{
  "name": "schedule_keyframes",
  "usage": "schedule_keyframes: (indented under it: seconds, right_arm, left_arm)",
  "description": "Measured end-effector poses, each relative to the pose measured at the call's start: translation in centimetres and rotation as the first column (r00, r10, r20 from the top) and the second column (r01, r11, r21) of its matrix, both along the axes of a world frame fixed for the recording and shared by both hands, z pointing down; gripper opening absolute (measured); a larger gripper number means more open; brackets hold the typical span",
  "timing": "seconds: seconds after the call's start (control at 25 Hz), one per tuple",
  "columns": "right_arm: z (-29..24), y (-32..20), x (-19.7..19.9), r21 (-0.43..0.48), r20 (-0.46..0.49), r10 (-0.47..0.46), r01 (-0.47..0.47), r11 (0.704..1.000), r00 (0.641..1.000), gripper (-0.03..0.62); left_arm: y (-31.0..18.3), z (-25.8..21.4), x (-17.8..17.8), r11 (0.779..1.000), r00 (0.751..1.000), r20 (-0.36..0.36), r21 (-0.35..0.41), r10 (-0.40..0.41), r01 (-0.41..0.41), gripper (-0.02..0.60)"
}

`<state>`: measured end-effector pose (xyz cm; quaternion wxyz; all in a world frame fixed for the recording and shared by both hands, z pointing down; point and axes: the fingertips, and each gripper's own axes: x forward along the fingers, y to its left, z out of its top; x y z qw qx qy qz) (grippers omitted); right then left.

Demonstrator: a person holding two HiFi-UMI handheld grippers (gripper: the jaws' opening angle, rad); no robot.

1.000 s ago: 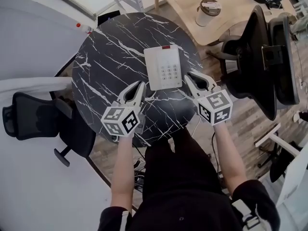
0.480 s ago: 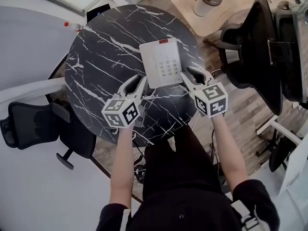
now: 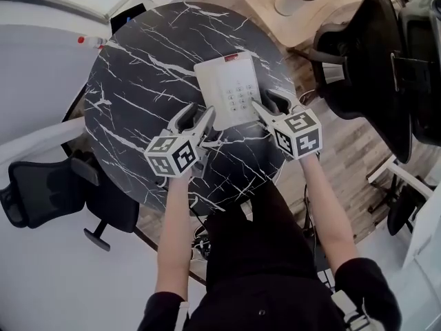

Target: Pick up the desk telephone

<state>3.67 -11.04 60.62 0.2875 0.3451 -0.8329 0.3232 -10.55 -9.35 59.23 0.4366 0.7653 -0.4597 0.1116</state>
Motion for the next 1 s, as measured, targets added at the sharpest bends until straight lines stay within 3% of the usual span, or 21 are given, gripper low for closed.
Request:
schedule_keyframes:
  seconds: [0.32,1.0]
  right_arm:
    - [2.7,-0.9,-0.2,-0.052,-0.009,0.005,-0.006,0.999,1.0,0.197]
    - [5.7,-1.7,-0.9,-0.104,-0.026,-0.008,0.006,0.995,1.0,0.202]
  left_arm:
    - [-0.5,2.6,0.9,0.997,0.995,-0.094,-0.067,0.018,-0.024,0.313]
    - [-1.3,5.6,1.5,0.99,0.968,-0.252,-0.133,0.014,-0.048,0.344]
